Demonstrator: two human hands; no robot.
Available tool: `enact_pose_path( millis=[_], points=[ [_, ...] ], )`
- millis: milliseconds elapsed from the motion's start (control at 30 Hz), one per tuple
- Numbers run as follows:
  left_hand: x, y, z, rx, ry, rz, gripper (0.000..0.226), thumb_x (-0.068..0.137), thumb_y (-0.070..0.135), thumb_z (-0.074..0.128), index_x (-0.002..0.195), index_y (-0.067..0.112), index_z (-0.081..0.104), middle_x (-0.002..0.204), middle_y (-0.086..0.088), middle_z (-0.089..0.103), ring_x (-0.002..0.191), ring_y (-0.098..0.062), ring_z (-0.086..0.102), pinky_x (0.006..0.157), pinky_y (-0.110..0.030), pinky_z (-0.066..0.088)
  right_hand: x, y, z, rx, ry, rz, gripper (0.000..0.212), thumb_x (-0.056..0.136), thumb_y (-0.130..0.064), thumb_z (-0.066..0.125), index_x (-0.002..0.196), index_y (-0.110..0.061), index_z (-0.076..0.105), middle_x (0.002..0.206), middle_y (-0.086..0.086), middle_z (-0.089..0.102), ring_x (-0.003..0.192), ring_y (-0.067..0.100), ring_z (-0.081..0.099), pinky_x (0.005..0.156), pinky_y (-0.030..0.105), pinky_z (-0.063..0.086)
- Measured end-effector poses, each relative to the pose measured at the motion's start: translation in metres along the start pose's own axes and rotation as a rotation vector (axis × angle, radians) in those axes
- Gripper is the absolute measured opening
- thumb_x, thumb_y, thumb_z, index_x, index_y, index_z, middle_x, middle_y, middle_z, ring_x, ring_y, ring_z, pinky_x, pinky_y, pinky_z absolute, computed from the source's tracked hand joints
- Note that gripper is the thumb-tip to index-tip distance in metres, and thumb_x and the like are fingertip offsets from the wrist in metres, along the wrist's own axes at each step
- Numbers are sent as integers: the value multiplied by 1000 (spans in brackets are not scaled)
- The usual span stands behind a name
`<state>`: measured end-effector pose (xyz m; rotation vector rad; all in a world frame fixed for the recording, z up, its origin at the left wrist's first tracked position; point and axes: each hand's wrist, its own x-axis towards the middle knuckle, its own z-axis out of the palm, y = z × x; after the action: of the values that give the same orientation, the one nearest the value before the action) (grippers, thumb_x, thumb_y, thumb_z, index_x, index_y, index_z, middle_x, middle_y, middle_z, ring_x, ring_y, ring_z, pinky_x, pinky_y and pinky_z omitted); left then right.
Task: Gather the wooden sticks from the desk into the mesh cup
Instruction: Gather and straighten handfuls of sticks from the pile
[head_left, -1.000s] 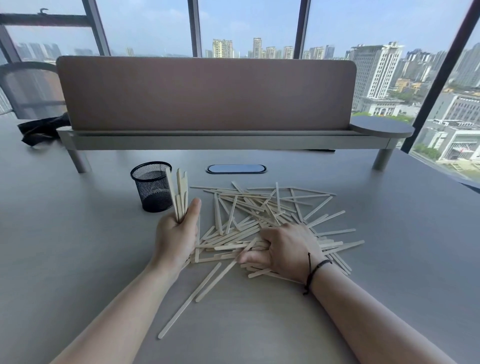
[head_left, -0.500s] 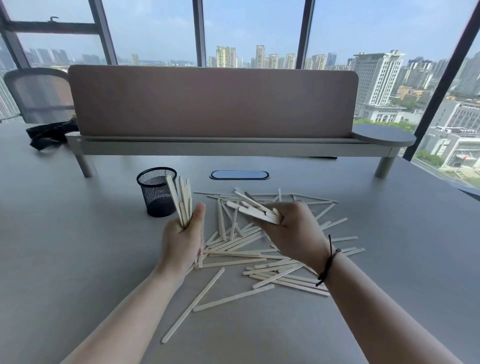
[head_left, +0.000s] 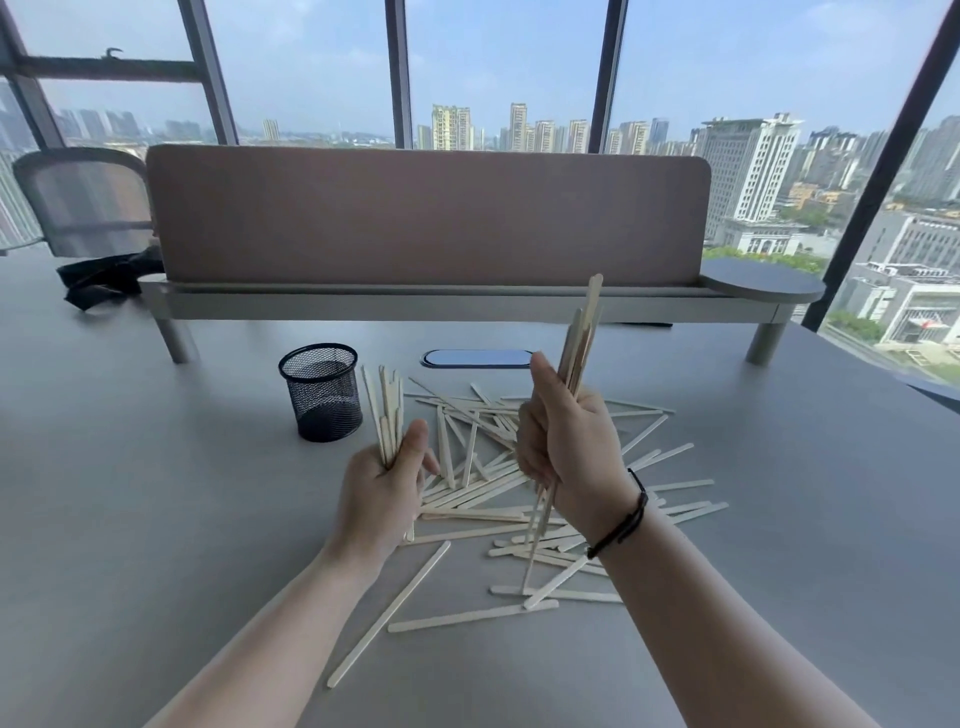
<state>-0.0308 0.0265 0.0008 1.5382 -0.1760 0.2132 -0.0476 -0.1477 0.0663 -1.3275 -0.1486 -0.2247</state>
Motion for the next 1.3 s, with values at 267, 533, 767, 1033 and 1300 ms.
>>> enact_pose_path(
  millis=[267,533,767,1033,1300],
  points=[
    [-10,27,17,-312,-111,-68,28,87,41,62,84,16,73,48,3,23,43,-14,16,45,-24,14,-7,0,15,-39,-223,89,61,99,-39,53,46,-23,27,40,-3,23,31,14,19,38,20,21],
    [2,21,5,-345,124,-129,56,102,44,50,51,23,40,59,-4,44,50,-20,35,53,-32,26,-14,7,22,-138,-95,49,59,95,-40,58,47,-16,32,44,2,21,33,10,24,74,54,60],
    [-11,22,15,-166,-32,-34,58,96,49,51,46,23,38,47,-5,30,44,-19,31,51,-35,33,-10,-10,18,-293,90,-246,76,89,-62,56,46,-3,32,37,12,31,33,27,37,42,48,37],
    [-13,20,15,-76,-7,-42,59,97,47,54,46,23,35,47,-4,24,43,-16,21,47,-30,17,-20,4,32,-544,85,-555,59,89,-47,61,54,-12,29,47,5,26,46,22,24,43,32,21],
    [-13,17,17,-8,40,-54,56,101,36,57,52,21,34,51,-6,25,46,-18,22,48,-32,20,-23,23,26,-463,130,-401,56,94,-37,62,53,-26,24,46,-11,24,45,8,22,46,22,19]
  ],
)
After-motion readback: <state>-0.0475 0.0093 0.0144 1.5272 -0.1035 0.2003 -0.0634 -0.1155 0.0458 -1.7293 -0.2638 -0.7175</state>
